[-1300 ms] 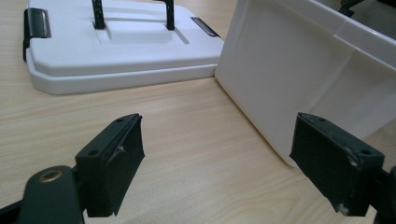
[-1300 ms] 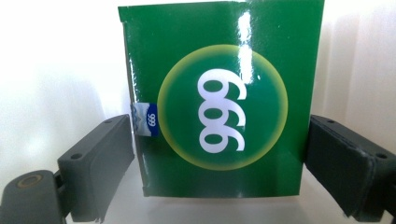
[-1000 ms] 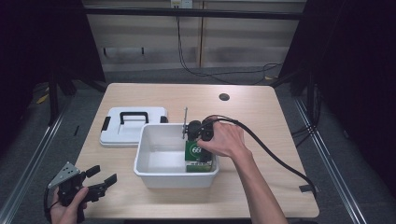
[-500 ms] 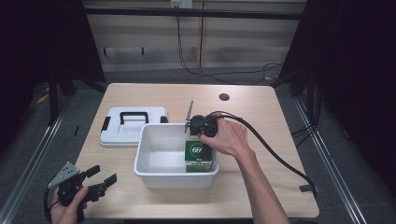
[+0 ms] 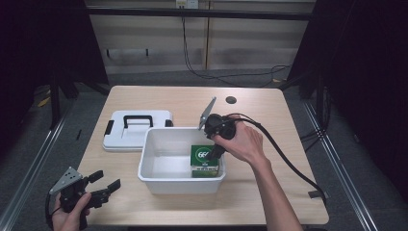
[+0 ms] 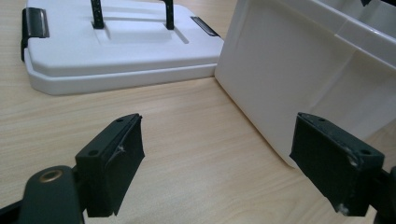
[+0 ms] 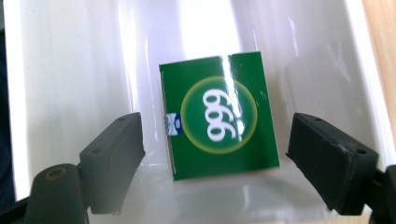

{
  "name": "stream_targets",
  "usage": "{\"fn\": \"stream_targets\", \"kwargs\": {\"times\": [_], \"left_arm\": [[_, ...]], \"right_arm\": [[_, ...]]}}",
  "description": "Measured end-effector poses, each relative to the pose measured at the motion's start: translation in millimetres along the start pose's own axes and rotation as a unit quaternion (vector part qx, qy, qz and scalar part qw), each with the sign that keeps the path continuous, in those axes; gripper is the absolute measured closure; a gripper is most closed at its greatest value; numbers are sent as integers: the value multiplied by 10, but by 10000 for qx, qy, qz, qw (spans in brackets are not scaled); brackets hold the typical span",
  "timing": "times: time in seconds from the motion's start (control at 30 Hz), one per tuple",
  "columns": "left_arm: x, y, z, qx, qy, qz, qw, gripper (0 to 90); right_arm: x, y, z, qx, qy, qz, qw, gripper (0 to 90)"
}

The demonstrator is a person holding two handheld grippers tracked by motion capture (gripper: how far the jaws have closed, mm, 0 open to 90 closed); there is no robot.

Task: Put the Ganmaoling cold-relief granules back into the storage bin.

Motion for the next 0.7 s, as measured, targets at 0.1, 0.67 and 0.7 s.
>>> {"fn": "stream_targets", "kwargs": {"times": [0.1,0.67,0.7], "left_arm": [[4,-1,-5,16,-1,1,10000,167],[-6,-3,-3,22,-25,-31,10000,167],[-6,-1,-3,20,-29,-23,10000,167]], "right_arm": [[7,42,-57,-34,28,64,10000,172],[62,338,-359,-1108,-88,-194,9936,170],[66,350,-388,-1224,-78,-159,9923,170]]}}
Point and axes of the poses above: each handheld gripper's, and its own axes: y roughly backward along the jaws, z roughly out of its top, x roughly to its left, the point moved 1 cm from there along -y, roughly forward along the jaws, and after that the axes turned 7 degrees about -y, right-handed, at the moved point
